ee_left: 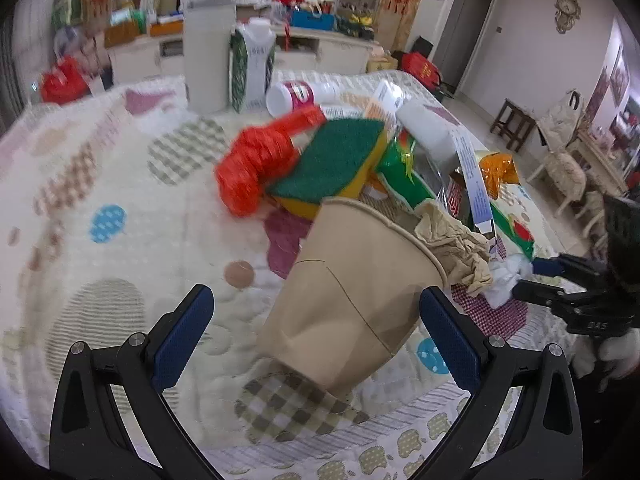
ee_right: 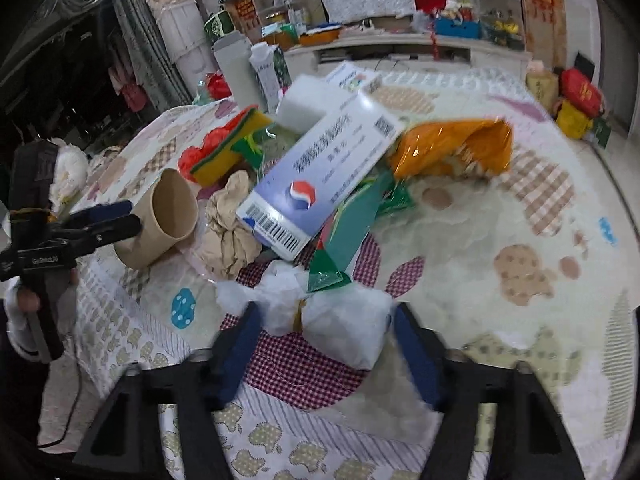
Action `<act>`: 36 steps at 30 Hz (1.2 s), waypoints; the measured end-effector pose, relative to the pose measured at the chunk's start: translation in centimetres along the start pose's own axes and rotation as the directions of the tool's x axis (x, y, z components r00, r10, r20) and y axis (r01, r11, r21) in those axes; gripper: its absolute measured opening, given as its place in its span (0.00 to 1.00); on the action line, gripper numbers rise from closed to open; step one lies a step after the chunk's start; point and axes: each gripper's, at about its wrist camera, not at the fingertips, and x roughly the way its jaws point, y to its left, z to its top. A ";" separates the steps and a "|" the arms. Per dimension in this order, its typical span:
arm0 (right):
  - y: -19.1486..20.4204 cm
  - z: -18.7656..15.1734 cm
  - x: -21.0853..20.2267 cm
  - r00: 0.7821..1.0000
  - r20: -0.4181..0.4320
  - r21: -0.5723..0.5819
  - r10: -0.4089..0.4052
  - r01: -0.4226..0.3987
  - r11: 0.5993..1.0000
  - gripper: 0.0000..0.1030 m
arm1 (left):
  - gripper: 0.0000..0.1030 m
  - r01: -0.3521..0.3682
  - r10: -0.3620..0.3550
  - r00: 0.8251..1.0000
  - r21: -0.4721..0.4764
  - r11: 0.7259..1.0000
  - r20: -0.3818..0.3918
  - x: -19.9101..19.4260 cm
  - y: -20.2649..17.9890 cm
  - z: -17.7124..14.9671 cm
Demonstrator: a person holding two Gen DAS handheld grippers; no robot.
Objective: Collect trash
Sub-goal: 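Grasp the brown paper cup with the left tool while the right tool grasps the white tissue bundle, then carry the cup and tissue bundle over to the black trash bin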
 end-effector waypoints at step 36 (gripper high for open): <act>-9.9 -4.4 -9.7 0.988 0.128 0.191 -0.086 0.061 0.980 0.40 | 0.48 0.156 -0.139 0.978 0.110 0.982 -0.154 -0.2 -11.5 -3.7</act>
